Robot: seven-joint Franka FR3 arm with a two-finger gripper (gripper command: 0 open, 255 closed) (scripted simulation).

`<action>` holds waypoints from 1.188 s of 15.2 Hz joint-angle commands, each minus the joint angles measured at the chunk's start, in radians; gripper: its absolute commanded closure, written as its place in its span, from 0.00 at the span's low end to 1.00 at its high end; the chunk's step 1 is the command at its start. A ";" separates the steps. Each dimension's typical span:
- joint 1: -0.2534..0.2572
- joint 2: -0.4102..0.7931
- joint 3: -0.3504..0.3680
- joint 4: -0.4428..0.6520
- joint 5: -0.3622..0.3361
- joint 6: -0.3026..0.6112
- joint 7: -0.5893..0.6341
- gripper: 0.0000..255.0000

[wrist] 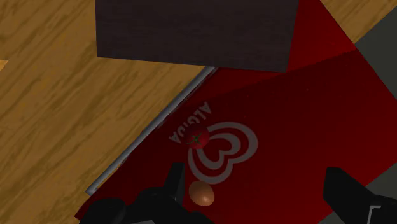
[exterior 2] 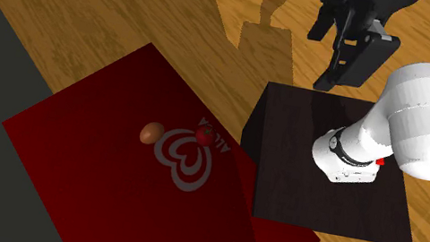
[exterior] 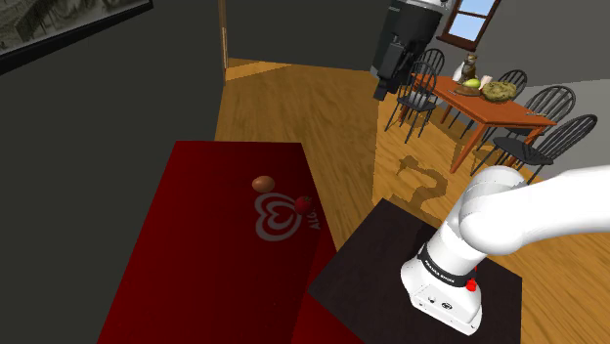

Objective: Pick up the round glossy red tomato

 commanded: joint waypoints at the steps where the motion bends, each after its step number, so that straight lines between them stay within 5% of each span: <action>1: 0.000 0.000 0.000 0.000 0.000 0.000 0.000 0.00; 18: 0.015 0.348 0.040 -0.279 -0.072 0.517 -0.112 0.00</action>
